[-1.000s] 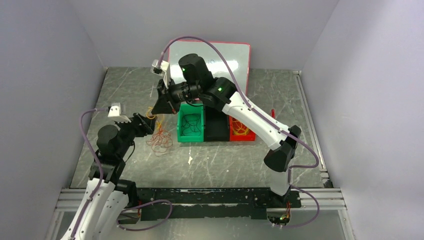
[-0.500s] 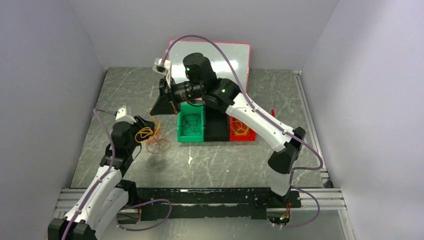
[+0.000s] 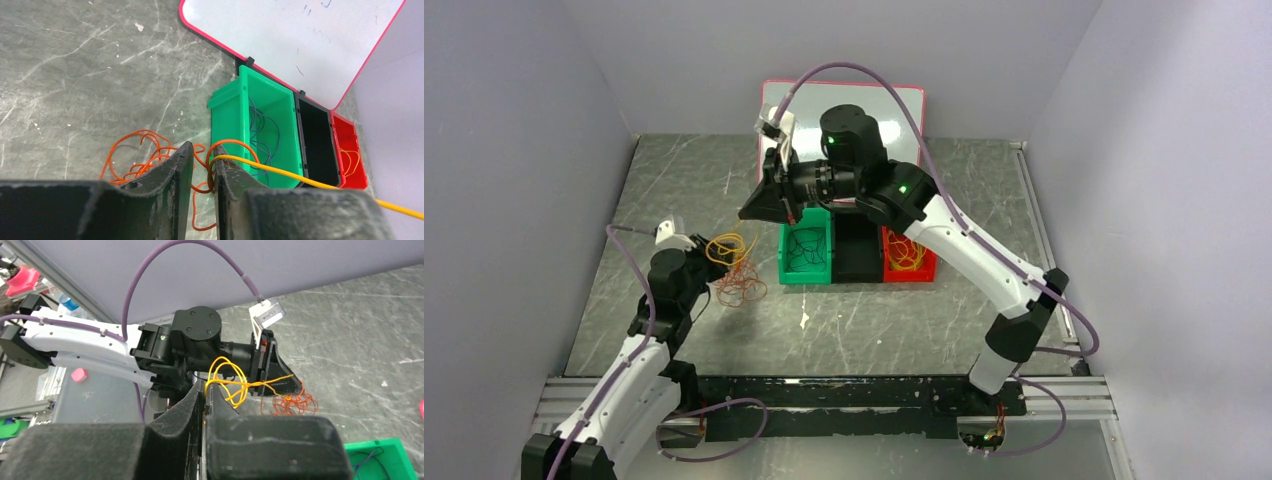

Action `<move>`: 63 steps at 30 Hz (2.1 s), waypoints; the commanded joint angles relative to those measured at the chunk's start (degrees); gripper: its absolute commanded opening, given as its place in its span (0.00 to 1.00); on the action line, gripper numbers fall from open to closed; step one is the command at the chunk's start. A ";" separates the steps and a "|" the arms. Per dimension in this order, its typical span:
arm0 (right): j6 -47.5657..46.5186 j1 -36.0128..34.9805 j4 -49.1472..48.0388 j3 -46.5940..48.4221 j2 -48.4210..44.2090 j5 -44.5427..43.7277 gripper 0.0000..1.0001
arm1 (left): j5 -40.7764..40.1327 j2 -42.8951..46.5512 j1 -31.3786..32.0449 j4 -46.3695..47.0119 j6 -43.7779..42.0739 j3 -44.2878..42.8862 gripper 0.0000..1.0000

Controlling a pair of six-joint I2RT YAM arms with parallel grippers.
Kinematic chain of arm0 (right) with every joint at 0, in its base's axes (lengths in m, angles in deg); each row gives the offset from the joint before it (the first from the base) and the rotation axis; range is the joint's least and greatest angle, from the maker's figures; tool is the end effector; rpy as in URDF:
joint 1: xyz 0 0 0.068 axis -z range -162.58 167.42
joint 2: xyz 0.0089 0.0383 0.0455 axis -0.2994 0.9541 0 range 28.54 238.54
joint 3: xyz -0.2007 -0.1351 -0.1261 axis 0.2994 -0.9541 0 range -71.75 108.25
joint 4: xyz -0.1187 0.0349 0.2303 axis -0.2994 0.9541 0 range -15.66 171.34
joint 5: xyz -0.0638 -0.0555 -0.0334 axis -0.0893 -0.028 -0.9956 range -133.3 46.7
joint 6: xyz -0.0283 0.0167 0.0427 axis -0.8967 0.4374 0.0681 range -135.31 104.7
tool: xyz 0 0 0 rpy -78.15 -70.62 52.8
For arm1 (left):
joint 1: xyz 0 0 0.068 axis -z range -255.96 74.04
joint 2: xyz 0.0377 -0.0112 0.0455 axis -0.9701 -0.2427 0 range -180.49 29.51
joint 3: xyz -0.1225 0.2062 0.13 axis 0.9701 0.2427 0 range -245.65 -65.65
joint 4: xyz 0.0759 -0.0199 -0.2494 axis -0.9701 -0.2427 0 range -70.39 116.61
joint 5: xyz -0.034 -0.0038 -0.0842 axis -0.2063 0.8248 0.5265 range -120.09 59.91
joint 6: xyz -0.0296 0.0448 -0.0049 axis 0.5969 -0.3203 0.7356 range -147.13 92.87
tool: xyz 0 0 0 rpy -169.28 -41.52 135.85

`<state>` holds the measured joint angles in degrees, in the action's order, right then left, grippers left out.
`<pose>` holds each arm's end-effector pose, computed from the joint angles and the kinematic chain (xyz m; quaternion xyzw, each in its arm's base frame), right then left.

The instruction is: Untangle the cables

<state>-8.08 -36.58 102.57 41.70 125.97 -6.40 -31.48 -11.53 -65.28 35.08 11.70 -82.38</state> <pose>0.2020 0.3145 0.4789 -0.4755 0.5988 0.5153 0.3871 0.1714 -0.0315 0.2107 -0.2011 0.7720 -0.2436 0.5516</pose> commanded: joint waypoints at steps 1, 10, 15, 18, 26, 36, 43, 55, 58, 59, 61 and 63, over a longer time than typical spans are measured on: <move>-0.72 -0.22 -9.27 -1.44 -8.35 -2.52 0.00 | -3.32 -0.76 -0.30 -3.62 -0.24 2.95 0.24; -2.13 -0.18 -16.68 -13.98 -19.59 -30.91 0.00 | -3.38 0.00 -0.82 -4.59 -0.24 2.89 0.20; -3.08 -0.10 -14.39 -14.81 -20.80 -38.15 0.00 | -3.12 0.64 -1.22 -5.07 -0.24 3.01 0.18; -3.09 -0.10 -14.45 -15.46 -21.48 -38.40 0.00 | -3.09 1.19 -1.57 -5.47 -0.15 3.02 0.15; -5.24 -0.07 -14.64 -18.85 -25.84 -45.68 0.00 | -3.04 1.86 -2.82 -7.21 -1.44 1.47 0.12; -15.11 -0.06 -19.27 -24.72 -40.53 -68.33 0.00 | -1.50 0.58 -5.02 -6.22 -1.28 1.68 0.15; -20.36 -0.08 -23.20 -27.40 -49.43 -76.85 0.00 | -1.91 0.09 -5.64 -7.14 -2.07 0.70 0.15; -31.15 -0.07 -26.29 -26.38 -55.28 -85.22 0.00 | -2.29 -0.20 -6.53 -8.12 -2.70 0.39 0.14; -34.68 -0.10 -28.61 -26.26 -56.65 -87.75 0.00 | -2.30 -0.22 -6.72 -8.12 -2.86 0.30 0.14; -35.78 -0.11 -29.40 -26.35 -57.02 -88.46 0.00 | -2.37 -0.31 -6.79 -8.19 -2.88 0.26 0.14; -38.11 -0.06 -30.79 -26.55 -57.64 -89.77 0.00 | -2.64 -0.38 -6.89 -8.36 -2.95 0.08 0.14; -40.37 -0.07 -31.94 -26.48 -57.99 -91.34 0.00 | -2.94 -0.68 -7.05 -8.58 -2.92 -0.15 0.15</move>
<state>-41.78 -36.93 77.39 14.07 69.84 -92.60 -32.22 -11.62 -71.12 28.43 10.54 -81.03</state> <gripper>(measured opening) 0.027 0.145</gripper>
